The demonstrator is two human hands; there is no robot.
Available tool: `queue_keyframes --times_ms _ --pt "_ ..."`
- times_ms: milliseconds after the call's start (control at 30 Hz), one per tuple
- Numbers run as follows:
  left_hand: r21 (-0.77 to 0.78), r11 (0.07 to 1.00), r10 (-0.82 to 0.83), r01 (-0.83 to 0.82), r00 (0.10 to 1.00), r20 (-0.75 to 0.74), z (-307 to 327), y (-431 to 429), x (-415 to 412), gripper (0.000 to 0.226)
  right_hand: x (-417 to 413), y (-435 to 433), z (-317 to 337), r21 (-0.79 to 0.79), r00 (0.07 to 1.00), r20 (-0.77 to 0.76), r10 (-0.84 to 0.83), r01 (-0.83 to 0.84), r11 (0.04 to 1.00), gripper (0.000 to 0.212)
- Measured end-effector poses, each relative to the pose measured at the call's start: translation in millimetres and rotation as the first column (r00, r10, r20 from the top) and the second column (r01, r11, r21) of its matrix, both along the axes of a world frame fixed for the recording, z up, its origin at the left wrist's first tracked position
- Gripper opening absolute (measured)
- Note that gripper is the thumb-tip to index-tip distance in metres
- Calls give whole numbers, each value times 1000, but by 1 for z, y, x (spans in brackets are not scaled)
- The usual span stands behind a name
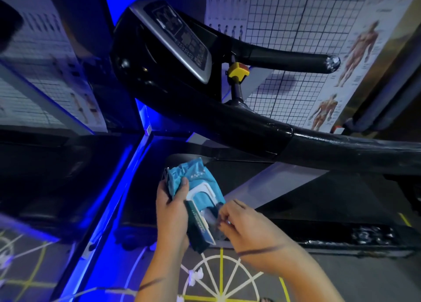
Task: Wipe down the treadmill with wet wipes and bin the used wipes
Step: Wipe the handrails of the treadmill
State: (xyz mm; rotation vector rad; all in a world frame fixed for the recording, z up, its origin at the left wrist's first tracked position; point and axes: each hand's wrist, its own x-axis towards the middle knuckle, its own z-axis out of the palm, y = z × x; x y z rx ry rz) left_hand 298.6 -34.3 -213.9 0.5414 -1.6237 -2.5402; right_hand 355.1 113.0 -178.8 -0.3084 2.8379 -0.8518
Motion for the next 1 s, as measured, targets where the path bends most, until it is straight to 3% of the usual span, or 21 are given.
queue_keyframes --times_ms 100,200,267,433,600,733,800,867,900,1000 --pt "0 998 67 -67 998 13 -3 -2 -1 20 8 10 5 -298 998 53 21 -5 955 17" --pt "39 996 84 -87 995 59 -7 -8 -2 17 2 31 12 -488 981 -71 -181 124 864 12" --pt "78 995 59 -67 993 100 -10 -8 -1 16 -7 41 20 -526 953 -106 -285 190 829 14" --pt "184 980 -100 77 987 124 -4 20 12 17 -19 22 24 -629 989 -24 -149 101 771 26" --pt "385 913 -216 134 960 178 1 23 19 19 -20 1 11 -508 987 -30 -159 122 853 11" --pt "449 888 -239 94 930 280 0 15 22 19 -18 -6 10 -586 965 -21 -263 201 785 9" --pt "382 904 -299 194 924 239 8 17 27 24 -20 -10 12 -719 943 85 -322 282 636 10" --pt "265 943 -255 202 949 186 10 21 28 34 -22 -12 14 -822 921 224 -320 355 446 15" --pt "220 953 -245 207 956 164 12 22 28 37 -22 -11 15 -835 914 251 -318 371 407 17" --pt "177 963 -232 202 957 171 13 23 26 43 -20 -4 22 -801 919 167 -358 338 494 27"
